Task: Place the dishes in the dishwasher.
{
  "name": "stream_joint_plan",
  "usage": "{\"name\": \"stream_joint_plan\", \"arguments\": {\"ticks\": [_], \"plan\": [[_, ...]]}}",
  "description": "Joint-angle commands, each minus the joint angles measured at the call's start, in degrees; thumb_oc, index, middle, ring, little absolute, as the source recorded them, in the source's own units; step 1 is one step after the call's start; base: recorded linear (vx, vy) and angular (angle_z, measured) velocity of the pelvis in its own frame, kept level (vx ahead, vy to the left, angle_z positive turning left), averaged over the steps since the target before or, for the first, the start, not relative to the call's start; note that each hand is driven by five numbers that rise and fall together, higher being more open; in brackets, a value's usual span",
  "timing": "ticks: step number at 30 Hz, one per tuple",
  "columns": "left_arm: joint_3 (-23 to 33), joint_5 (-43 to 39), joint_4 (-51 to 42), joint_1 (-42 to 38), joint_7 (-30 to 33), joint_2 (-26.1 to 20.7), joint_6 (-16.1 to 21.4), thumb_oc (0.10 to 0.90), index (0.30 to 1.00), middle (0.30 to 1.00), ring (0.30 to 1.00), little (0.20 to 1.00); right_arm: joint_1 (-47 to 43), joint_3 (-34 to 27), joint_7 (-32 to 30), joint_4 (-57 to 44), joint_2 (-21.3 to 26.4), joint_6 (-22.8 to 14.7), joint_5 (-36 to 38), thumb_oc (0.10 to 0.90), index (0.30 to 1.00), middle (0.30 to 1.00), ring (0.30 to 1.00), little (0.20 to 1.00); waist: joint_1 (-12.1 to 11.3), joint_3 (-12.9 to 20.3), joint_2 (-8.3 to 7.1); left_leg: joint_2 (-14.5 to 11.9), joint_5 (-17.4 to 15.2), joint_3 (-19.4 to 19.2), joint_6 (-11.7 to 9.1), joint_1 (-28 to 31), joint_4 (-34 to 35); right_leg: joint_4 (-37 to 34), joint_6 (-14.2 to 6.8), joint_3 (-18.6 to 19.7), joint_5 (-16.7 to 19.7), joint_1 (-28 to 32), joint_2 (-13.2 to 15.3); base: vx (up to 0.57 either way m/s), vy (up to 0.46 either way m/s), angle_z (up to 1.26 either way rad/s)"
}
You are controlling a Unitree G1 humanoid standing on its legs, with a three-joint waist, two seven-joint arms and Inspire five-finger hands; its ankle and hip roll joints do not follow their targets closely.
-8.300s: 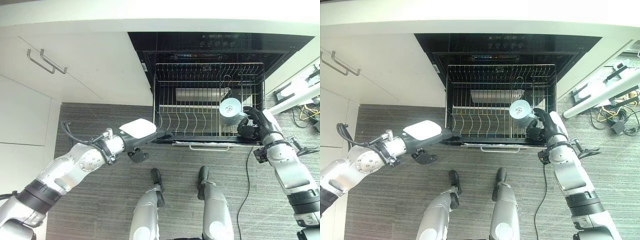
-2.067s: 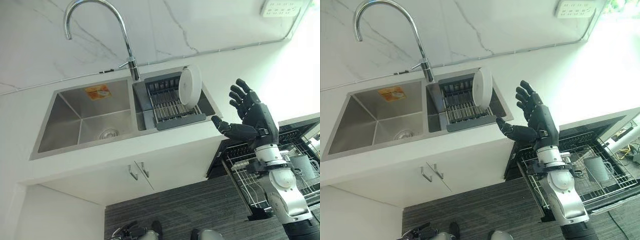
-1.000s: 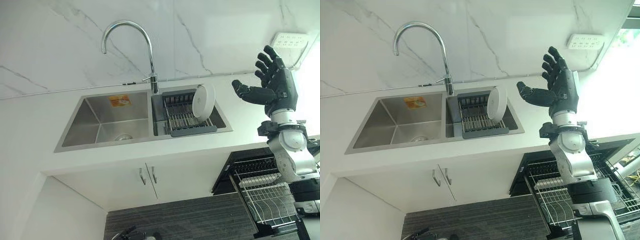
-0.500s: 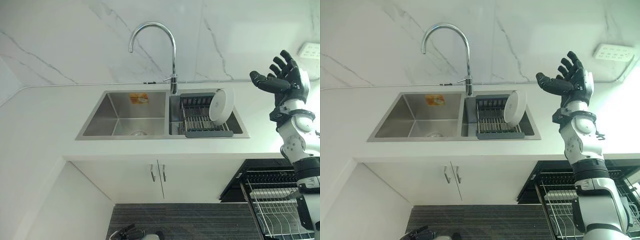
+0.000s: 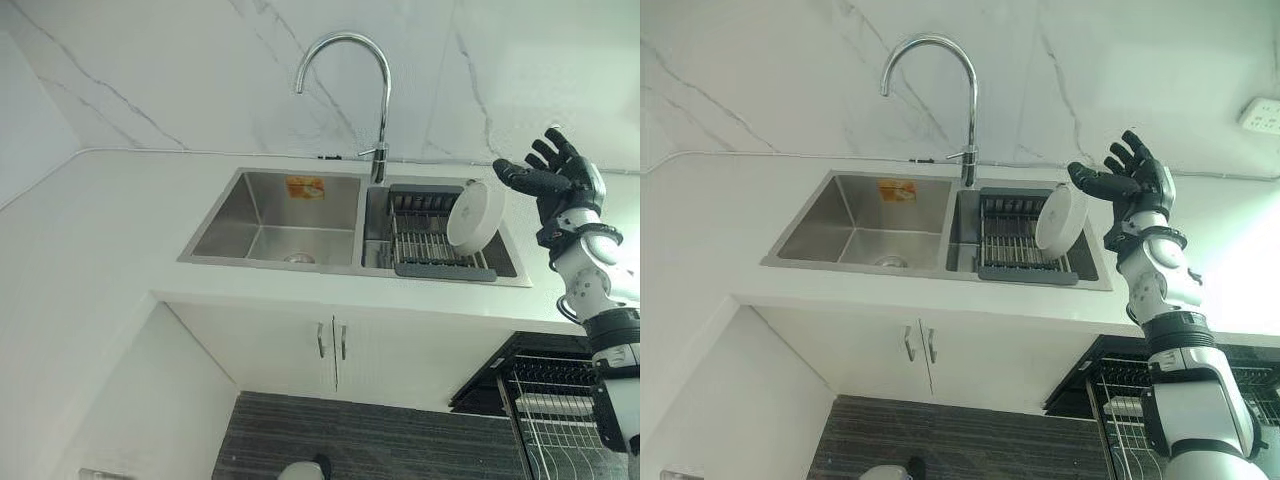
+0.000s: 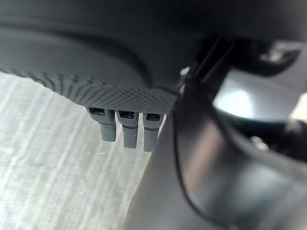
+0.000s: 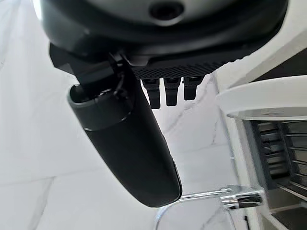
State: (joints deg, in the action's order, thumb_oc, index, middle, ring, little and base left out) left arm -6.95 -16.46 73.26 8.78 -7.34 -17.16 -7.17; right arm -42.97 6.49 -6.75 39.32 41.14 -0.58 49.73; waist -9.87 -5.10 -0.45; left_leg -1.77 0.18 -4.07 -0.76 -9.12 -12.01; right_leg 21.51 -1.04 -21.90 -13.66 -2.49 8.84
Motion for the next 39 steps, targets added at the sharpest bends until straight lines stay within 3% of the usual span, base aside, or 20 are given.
{"name": "stream_joint_plan", "arguments": {"ticks": [1, 16, 39], "plan": [[-1.0, 1.6, -0.1, -1.9, -0.5, -2.8, 0.9, 0.8, 0.9, 0.9, 0.9, 0.9, -9.6, -2.2, -0.7, -0.5, 2.5, -5.8, -1.3, 0.8, 0.9, 0.9, 0.9, 0.9, -0.1, 0.0, -1.06, -1.9, -12.2, -2.8, -2.7, 0.9, -5.2, -4.3, -5.5, -1.4, -0.5, 3.2, 2.9, 0.0, 0.015, 0.06], [-0.9, 2.8, -1.1, -1.7, -0.5, -3.4, 0.9, 0.8, 0.9, 0.9, 0.9, 0.9, -8.9, -1.0, -1.4, 1.0, 3.9, -8.1, -8.2, 0.8, 0.9, 0.9, 0.9, 0.9, 0.1, -1.1, -0.86, -1.9, -12.2, -3.3, -2.5, 0.9, -5.2, -4.3, -5.8, -0.9, -0.1, 2.9, 3.3, 0.0, 0.0, 0.0], [-0.1, 2.5, -1.1, -1.9, 0.2, -3.3, 0.0, 0.8, 0.9, 0.9, 0.9, 0.9, -5.7, -2.2, 0.2, 0.8, -0.1, -5.8, -3.8, 0.8, 0.9, 0.9, 0.9, 0.9, 0.0, -2.8, -0.24, -1.9, -12.2, -3.1, -2.3, 1.0, -5.2, -4.3, -5.9, -0.3, 0.2, 3.0, 3.6, 0.0, 0.0, 0.0]]}}
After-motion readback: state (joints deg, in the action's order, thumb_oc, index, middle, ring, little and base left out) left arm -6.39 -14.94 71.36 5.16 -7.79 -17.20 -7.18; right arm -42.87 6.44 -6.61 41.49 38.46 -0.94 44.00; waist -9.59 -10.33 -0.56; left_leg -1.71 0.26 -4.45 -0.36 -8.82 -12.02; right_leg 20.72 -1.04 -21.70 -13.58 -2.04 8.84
